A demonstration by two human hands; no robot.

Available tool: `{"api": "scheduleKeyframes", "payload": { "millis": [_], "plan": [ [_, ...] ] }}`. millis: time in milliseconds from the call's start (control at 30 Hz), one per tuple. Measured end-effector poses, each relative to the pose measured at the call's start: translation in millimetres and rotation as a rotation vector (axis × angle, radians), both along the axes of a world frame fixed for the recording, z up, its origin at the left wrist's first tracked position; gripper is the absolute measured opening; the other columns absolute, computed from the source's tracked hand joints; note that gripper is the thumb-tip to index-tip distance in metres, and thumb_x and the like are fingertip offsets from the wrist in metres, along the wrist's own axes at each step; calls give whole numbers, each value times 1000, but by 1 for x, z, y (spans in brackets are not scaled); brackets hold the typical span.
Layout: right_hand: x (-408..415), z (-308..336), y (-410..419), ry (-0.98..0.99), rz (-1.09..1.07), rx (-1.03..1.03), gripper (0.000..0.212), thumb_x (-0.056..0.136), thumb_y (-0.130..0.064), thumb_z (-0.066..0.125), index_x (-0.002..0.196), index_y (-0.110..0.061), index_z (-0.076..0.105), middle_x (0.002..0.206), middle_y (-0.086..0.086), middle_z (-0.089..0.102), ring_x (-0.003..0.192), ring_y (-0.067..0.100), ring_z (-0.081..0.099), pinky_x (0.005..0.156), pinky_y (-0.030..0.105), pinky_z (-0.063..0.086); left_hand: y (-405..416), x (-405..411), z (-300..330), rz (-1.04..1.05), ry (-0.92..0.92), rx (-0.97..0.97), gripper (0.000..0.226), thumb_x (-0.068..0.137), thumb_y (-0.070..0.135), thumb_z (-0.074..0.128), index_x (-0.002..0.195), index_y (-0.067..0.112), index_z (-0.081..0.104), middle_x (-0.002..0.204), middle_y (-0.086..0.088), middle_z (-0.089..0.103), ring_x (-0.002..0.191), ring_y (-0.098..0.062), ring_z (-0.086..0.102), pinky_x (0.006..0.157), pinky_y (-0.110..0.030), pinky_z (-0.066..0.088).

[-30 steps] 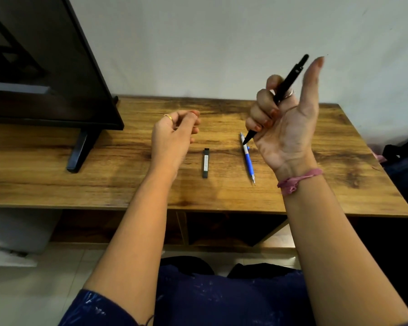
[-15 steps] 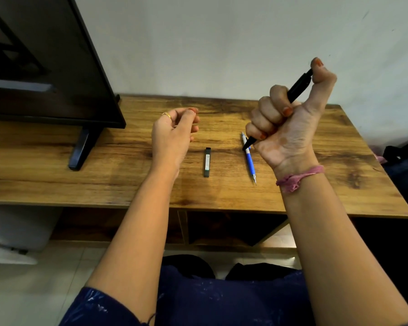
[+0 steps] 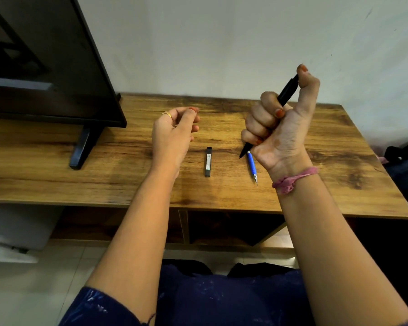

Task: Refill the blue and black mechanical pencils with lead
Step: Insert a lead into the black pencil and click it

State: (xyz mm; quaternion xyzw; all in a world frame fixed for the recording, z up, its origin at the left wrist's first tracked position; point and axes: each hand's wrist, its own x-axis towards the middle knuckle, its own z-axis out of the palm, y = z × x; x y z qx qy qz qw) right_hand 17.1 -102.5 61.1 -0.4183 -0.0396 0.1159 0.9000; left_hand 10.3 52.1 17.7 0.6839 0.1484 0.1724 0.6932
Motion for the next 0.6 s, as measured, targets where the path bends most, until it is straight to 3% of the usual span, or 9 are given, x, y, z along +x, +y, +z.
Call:
{"api": "scheduleKeyframes", "payload": {
  "millis": [600],
  "plan": [
    [1, -4, -2, -21, -3, -1, 59, 85, -71, 32, 51, -25, 22, 40, -10, 19, 37, 10, 9, 40, 20, 9, -1, -1, 2, 4, -5, 13, 13, 92, 19, 56, 90, 22, 68, 81, 9, 70, 70, 1, 63, 63, -20, 51]
  ]
}}
